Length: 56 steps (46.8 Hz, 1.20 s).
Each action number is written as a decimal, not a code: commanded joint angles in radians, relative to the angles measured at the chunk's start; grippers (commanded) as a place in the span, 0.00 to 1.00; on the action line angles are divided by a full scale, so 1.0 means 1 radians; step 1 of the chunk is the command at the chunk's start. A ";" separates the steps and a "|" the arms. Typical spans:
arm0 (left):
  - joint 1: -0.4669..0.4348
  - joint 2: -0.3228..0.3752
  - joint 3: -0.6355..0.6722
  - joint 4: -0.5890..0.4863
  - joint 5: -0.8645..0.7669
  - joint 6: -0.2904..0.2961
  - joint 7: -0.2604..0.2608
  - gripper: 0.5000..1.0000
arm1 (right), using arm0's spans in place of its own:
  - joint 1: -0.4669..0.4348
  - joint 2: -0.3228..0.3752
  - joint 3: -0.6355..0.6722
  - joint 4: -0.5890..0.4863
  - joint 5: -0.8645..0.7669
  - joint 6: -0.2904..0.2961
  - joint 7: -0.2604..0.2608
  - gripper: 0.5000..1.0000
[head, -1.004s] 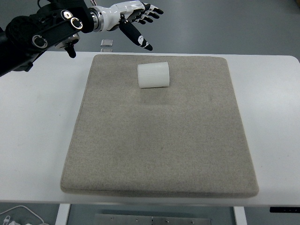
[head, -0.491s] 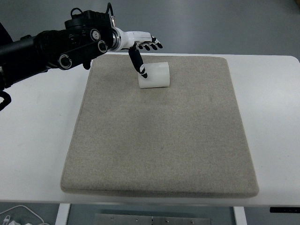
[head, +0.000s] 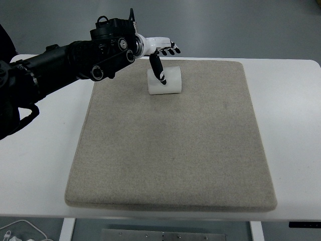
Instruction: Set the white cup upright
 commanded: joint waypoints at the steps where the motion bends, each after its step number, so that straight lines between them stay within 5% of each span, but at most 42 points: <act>1: 0.010 -0.007 0.002 0.010 0.000 0.000 0.000 0.98 | 0.000 0.000 0.000 0.000 0.000 0.000 0.000 0.86; 56: 0.061 -0.021 0.031 0.039 0.003 -0.005 -0.009 0.98 | 0.000 0.000 0.000 0.000 0.000 0.000 0.000 0.86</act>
